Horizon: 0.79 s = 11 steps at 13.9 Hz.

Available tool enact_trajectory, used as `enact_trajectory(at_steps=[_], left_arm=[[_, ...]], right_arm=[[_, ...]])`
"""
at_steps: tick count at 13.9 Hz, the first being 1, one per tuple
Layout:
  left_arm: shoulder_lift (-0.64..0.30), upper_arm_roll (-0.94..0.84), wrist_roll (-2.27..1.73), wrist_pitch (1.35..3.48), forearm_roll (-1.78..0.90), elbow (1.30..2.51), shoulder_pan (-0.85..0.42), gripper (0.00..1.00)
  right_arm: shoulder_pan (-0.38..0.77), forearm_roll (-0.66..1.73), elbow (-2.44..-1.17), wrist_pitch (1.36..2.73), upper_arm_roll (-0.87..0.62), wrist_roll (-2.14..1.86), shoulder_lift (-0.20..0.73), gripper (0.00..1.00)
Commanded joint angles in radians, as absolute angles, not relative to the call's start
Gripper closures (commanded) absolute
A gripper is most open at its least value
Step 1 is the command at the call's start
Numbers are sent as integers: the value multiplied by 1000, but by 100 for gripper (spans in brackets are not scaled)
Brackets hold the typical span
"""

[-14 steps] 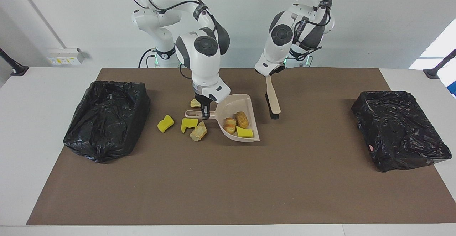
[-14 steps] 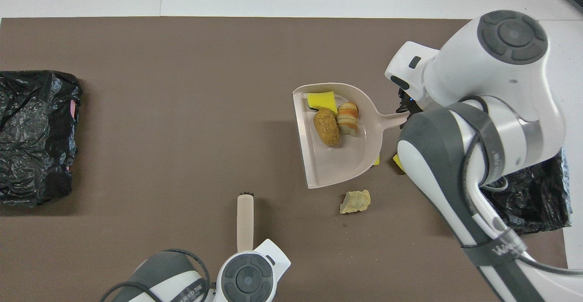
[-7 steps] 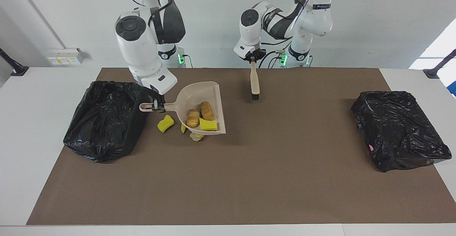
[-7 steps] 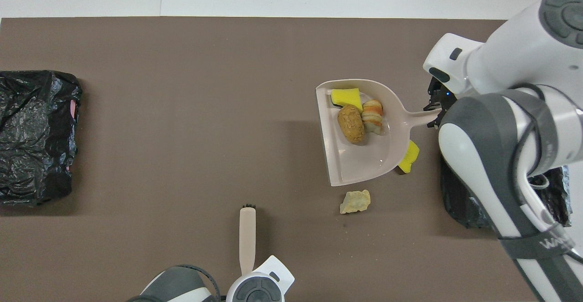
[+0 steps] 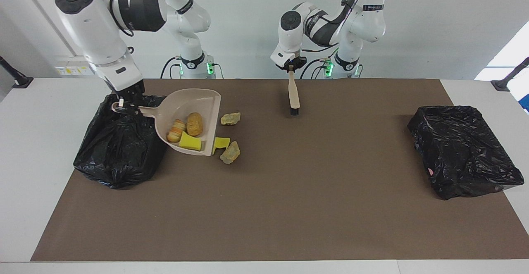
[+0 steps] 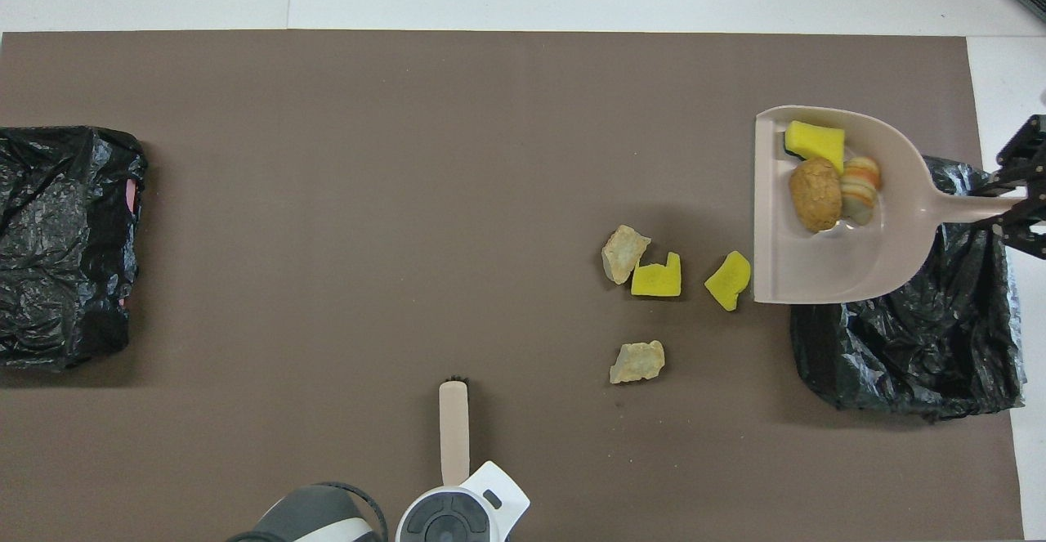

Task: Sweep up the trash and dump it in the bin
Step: 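Carry the loaded dustpan over the black bag with the right gripper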

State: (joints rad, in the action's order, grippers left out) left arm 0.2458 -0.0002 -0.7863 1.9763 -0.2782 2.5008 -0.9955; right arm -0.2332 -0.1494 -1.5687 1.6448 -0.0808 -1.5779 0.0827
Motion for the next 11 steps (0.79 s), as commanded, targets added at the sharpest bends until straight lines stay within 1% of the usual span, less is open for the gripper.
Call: enact_trajectory(at_steps=[1, 3, 4, 6, 7, 8, 10, 11], left_arm=[[249, 12, -759, 2014, -304, 2525, -1009, 100], [245, 12, -755, 2014, -304, 2526, -1008, 100], [227, 12, -755, 2017, -304, 2528, -1011, 100], [219, 14, -758, 2014, -302, 2526, -1011, 100], [219, 14, -755, 2013, -304, 2526, -1009, 95], [219, 14, -746, 2011, -302, 2526, -1008, 86], [213, 15, -746, 2008, -302, 2519, -1002, 51], [207, 17, -730, 2011, -302, 2511, -994, 37]], right_arm=[[-281, -274, -1606, 1647, -94, -1614, 46, 100], [-285, -340, -1652, 1658, -87, -1608, 15, 100], [-302, -359, -1672, 1672, -89, -1611, 2, 100], [-305, -423, -1750, 1721, -89, -1602, -44, 100], [-305, -448, -1776, 1729, -89, -1559, -58, 100], [-305, -498, -1798, 1733, -90, -1514, -72, 100], [-311, -549, -1831, 1744, -89, -1488, -95, 100], [-336, -561, -1859, 1755, -87, -1486, -112, 100]])
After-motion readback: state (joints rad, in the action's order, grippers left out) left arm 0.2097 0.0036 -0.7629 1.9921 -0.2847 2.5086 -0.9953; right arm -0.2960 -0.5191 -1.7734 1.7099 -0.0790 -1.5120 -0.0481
